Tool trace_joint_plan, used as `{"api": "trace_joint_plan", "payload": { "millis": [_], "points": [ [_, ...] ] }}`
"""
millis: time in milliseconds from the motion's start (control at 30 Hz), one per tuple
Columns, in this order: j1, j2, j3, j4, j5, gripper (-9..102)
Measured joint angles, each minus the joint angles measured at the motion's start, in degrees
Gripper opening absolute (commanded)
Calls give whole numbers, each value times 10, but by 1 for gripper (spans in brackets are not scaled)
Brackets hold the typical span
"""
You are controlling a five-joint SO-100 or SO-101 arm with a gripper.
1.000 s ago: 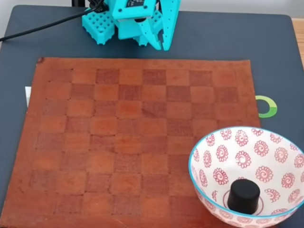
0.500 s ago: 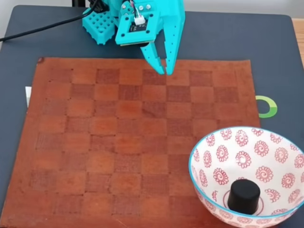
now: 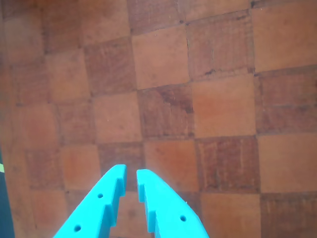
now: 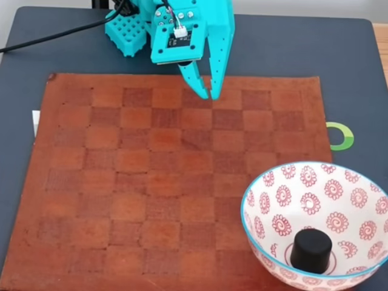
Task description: Grasp a black cylinder and put it in a bowl.
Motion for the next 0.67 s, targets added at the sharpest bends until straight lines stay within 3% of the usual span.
{"api": "trace_joint_plan", "payload": {
  "millis": [667],
  "points": [
    [5, 1, 11, -3, -1, 0]
  ]
}}
